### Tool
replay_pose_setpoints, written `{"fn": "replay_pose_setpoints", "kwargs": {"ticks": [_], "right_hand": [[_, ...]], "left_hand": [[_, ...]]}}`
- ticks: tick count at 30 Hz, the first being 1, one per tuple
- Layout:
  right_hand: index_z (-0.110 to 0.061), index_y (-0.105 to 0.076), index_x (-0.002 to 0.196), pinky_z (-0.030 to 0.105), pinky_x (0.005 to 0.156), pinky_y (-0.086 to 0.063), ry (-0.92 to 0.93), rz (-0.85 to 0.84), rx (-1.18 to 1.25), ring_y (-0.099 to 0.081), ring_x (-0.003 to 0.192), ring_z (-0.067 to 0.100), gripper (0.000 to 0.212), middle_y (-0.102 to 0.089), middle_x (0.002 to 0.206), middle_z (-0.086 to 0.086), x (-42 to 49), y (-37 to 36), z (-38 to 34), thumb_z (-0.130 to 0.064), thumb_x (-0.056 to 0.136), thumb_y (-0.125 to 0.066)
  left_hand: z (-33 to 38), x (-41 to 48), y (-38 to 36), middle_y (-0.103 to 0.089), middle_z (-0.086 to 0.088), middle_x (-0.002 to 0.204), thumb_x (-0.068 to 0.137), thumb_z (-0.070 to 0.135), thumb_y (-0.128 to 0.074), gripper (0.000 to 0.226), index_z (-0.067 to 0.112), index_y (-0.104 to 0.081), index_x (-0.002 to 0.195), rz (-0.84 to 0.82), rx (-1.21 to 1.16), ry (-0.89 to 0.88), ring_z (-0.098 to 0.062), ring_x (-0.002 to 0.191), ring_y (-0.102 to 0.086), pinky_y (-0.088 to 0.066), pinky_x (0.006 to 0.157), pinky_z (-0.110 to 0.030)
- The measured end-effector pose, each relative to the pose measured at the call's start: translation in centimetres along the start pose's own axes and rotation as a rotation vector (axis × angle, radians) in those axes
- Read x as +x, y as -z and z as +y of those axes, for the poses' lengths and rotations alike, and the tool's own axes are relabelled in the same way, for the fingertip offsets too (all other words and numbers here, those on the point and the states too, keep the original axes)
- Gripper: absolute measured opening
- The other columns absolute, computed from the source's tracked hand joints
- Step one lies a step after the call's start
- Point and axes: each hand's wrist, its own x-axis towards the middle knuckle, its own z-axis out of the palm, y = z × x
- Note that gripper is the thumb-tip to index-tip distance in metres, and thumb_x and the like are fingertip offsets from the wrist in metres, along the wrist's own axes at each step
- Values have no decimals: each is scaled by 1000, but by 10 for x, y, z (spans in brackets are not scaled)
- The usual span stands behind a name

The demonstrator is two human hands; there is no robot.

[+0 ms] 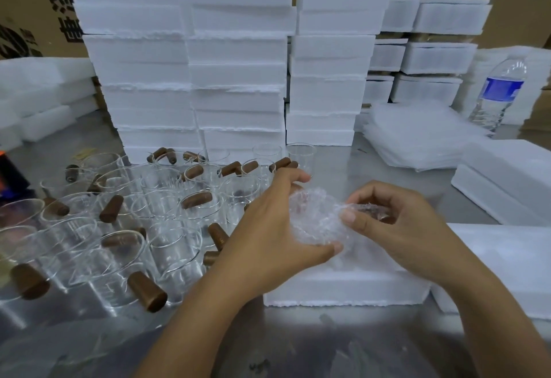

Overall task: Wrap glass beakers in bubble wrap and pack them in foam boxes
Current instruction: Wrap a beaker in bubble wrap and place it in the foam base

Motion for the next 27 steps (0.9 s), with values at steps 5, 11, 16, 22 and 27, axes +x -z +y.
{"fn": "replay_pose_setpoints", "kwargs": {"ticks": [5,11,16,22,27], "right_hand": [[-33,-66,79,9,61,-43,-2,-33,-63,-58,65,-3,35,-68,76,-13,0,-1,2,-62,61,-61],[-36,-69,77,6,58,-40,-56,-89,-146,-56,59,-5,37,-69,70,-16,-2,5,2,-63,52,-64],[-29,-72,67,5,51,-38,-133,-110,-121,-52,48,-6,36,-69,62,-10,-2,9,0,-57,45,-68],[-20,-71,68,3,48,-35,-158,-127,-173,-50,45,-7,17,-66,57,-12,-3,8,2,-36,64,-77],[-23,-71,79,5,56,-38,-82,-76,-171,-52,53,-6,15,-65,65,-7,0,5,1,-18,69,-80]], "left_hand": [[-1,0,3,-49,33,107,50,68,-64,65,55,-35,107,0,63,13,18,102,-43,-42,70,-6],[-6,-1,3,-44,33,112,59,54,-78,63,50,-39,109,-158,92,41,23,105,-34,-33,75,3],[-5,-1,11,-34,46,110,50,74,-68,76,53,-41,118,-273,59,101,35,100,-28,-31,73,3],[-3,1,12,-44,40,111,47,75,-55,72,52,-47,115,-266,11,129,21,109,-39,-34,82,-5],[-5,2,11,-48,35,116,45,75,-58,75,50,-47,114,-259,-5,128,21,108,-41,-34,83,-5]]}}
